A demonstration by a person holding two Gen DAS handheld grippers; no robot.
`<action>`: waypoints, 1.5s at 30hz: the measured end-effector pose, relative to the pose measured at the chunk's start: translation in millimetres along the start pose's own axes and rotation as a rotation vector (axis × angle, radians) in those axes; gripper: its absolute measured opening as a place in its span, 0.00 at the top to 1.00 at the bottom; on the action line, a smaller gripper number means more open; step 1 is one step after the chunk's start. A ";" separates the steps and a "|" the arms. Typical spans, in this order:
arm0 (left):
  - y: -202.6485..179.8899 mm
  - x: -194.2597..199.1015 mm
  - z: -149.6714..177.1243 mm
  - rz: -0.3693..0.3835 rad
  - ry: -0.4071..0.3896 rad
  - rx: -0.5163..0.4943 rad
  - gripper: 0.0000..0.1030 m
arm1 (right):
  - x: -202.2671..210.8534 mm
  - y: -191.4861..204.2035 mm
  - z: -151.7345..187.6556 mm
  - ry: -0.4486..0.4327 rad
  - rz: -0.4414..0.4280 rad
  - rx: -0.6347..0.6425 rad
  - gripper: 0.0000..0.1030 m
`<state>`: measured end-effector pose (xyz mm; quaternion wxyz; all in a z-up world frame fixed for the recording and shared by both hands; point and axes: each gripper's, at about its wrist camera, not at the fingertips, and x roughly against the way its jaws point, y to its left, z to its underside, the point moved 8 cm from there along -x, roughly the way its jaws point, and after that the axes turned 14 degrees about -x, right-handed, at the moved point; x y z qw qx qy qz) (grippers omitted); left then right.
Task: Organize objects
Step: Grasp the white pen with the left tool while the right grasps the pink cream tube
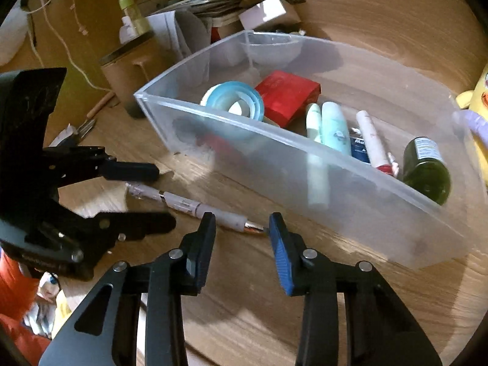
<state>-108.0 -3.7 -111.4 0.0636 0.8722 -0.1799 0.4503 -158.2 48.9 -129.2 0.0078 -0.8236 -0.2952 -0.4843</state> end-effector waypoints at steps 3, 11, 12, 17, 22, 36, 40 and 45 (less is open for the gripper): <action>-4.9 -0.8 -3.5 -0.029 0.009 -0.052 0.39 | 13.0 -1.9 5.5 -0.003 -0.005 0.001 0.68; -4.3 -16.0 -17.3 -0.064 0.025 -0.062 0.57 | 61.2 -3.9 43.2 -0.017 -0.027 0.039 0.40; -5.0 -15.1 -16.8 -0.065 0.021 -0.060 0.59 | 64.6 -2.1 47.8 -0.016 -0.036 0.050 0.39; -6.1 -7.9 -7.7 -0.107 0.017 -0.060 0.78 | 62.2 10.6 71.6 0.034 -0.081 0.096 0.34; -11.4 3.5 8.6 -0.127 0.023 -0.059 0.86 | 43.6 12.4 85.6 0.052 0.003 0.133 0.37; -22.6 20.2 31.1 -0.137 0.032 -0.088 0.90 | 51.9 -14.7 83.2 -0.011 0.073 -0.008 0.83; -21.6 13.3 22.2 -0.131 0.020 -0.095 0.90 | 54.6 -11.4 85.2 -0.046 0.095 -0.011 0.83; -22.8 9.9 16.4 -0.132 0.018 -0.108 0.90 | 61.0 -12.6 79.5 -0.093 0.099 -0.050 0.89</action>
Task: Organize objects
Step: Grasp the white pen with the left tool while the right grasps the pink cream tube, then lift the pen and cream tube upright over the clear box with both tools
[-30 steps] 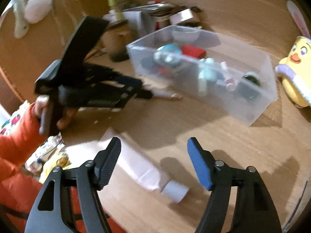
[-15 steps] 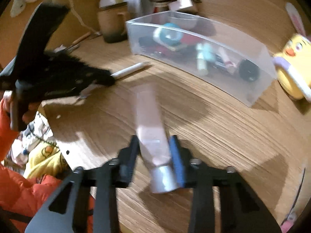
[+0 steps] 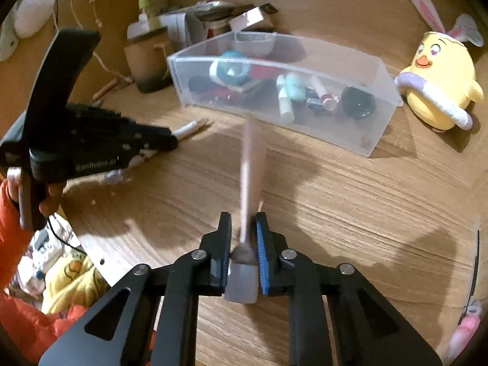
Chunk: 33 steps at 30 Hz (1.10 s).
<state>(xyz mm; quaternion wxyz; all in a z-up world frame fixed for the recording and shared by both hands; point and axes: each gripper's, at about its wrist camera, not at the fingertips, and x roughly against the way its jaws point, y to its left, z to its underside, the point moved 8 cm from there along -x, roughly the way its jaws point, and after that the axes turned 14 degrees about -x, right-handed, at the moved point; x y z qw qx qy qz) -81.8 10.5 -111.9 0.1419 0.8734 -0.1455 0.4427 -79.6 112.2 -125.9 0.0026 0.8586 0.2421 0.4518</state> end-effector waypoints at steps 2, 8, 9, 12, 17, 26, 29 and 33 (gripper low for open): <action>-0.7 4.1 -1.2 0.007 -0.021 0.015 0.90 | 5.0 -1.7 -3.4 -0.014 -0.013 -0.023 0.94; 0.5 26.6 -13.1 -0.009 -0.094 0.054 0.90 | 18.6 -3.6 -20.0 -0.071 -0.018 -0.056 0.94; 1.6 31.3 -16.3 -0.013 -0.109 0.060 0.90 | 22.1 -3.4 -22.5 -0.083 -0.020 -0.058 0.94; 5.7 44.8 -23.9 -0.021 -0.153 0.073 0.90 | 29.5 -4.3 -32.4 -0.122 -0.026 -0.074 0.94; 10.3 61.4 -33.5 -0.022 -0.200 0.092 0.90 | 25.3 -9.8 -30.5 -0.083 0.022 -0.049 0.92; 8.6 74.3 -45.5 -0.012 -0.254 0.102 0.90 | -2.5 -32.8 -3.6 0.012 0.113 -0.017 0.64; 8.6 74.9 -49.9 -0.005 -0.267 0.113 0.90 | -4.3 -31.3 -3.9 -0.015 0.111 -0.006 0.69; 8.0 76.8 -55.5 -0.003 -0.280 0.120 0.90 | -4.3 -34.1 -7.5 -0.024 0.103 -0.027 0.82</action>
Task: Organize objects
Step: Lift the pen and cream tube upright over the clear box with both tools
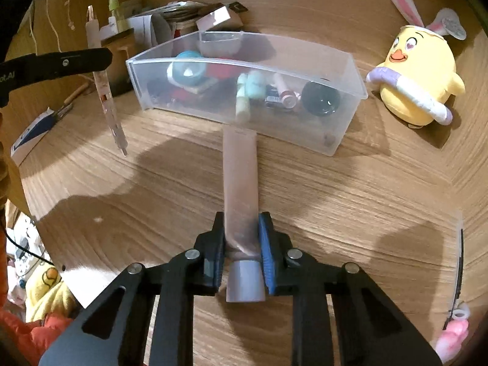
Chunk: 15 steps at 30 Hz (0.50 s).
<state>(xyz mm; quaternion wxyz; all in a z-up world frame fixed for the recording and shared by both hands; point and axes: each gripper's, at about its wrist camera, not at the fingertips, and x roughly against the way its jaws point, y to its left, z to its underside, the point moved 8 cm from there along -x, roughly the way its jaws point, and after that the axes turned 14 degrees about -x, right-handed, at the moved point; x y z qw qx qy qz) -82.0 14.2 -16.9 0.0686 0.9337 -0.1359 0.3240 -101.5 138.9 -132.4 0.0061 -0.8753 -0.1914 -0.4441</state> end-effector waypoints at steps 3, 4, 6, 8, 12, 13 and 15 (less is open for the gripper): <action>0.5 3.3 -6.0 -0.001 -0.018 0.003 0.90 | 1.7 -2.5 -2.4 -0.008 -0.016 -0.028 0.84; 1.1 4.5 -8.0 -0.003 -0.024 0.004 0.90 | 4.8 -3.3 -3.9 -0.020 -0.020 -0.037 0.86; 2.9 6.8 -12.5 -0.007 -0.036 0.009 0.90 | 11.3 -2.2 -7.5 -0.038 -0.036 -0.049 0.93; 4.4 9.0 -17.2 -0.009 -0.048 0.014 0.90 | 18.3 -0.1 -12.3 -0.056 -0.054 -0.058 0.96; 7.4 12.7 -27.4 -0.017 -0.073 0.020 0.90 | 30.9 5.5 -23.3 -0.106 -0.063 -0.050 0.96; 8.1 13.4 -29.8 -0.021 -0.078 0.020 0.90 | 33.2 7.7 -26.7 -0.113 -0.071 -0.049 0.96; 9.7 14.5 -35.7 -0.026 -0.090 0.022 0.90 | 37.3 10.7 -34.3 -0.130 -0.078 -0.045 0.96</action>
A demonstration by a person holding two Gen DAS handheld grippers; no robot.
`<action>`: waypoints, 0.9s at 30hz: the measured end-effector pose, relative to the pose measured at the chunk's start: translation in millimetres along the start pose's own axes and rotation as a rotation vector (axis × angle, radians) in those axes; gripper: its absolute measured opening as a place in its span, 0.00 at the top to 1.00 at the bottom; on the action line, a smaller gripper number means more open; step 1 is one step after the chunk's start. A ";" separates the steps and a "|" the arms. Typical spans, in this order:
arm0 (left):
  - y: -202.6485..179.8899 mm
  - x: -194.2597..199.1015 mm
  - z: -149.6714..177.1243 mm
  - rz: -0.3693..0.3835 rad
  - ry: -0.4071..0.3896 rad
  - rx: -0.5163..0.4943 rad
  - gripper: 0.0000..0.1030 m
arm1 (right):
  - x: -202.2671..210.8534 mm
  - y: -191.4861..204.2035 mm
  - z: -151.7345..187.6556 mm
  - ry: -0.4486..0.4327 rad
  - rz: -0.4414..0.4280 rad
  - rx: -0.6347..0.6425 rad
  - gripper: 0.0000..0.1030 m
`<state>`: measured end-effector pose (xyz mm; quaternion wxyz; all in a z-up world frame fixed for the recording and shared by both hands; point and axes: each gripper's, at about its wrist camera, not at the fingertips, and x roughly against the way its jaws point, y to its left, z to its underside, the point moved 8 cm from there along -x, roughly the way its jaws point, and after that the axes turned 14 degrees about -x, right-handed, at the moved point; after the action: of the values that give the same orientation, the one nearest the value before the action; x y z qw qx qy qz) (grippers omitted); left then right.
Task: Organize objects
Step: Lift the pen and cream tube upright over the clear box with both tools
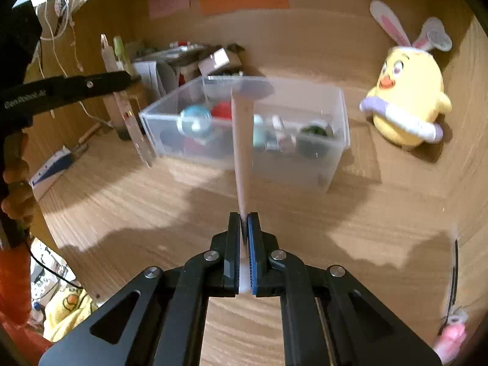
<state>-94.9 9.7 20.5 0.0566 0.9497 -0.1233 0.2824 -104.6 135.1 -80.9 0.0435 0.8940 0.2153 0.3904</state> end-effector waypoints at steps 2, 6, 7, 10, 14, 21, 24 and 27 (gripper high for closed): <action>1.3 0.6 -5.8 -0.001 -0.011 0.003 0.90 | 1.9 3.2 -10.2 -0.021 -0.005 -0.006 0.96; 3.9 1.0 -18.1 -0.016 -0.030 -0.005 0.90 | 7.4 8.0 -34.0 -0.076 -0.017 -0.007 0.96; 4.6 0.8 -20.4 -0.019 -0.033 -0.006 0.90 | 8.9 9.3 -40.2 -0.091 -0.019 -0.005 0.96; 8.3 -0.7 -27.4 -0.025 -0.043 0.000 0.90 | 14.0 11.8 -58.5 -0.136 -0.021 -0.001 0.96; 13.9 -9.3 -39.2 -0.035 -0.048 0.007 0.90 | 16.4 15.6 -82.5 -0.182 -0.032 -0.004 0.96; 17.4 -37.3 -56.8 -0.038 -0.030 0.008 0.90 | 9.6 19.9 -112.9 -0.221 -0.009 0.016 0.96; 15.5 -57.9 -61.0 -0.016 -0.008 0.017 0.90 | 0.8 14.5 -122.6 -0.226 0.021 0.012 0.96; 13.0 -75.6 -61.5 0.019 0.012 0.040 0.90 | -10.0 5.9 -129.3 -0.216 0.062 0.015 0.96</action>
<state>-191.8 23.3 30.6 0.0357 0.9477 -0.1266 0.2908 -201.2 113.9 3.1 0.0477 0.9375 0.1846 0.2912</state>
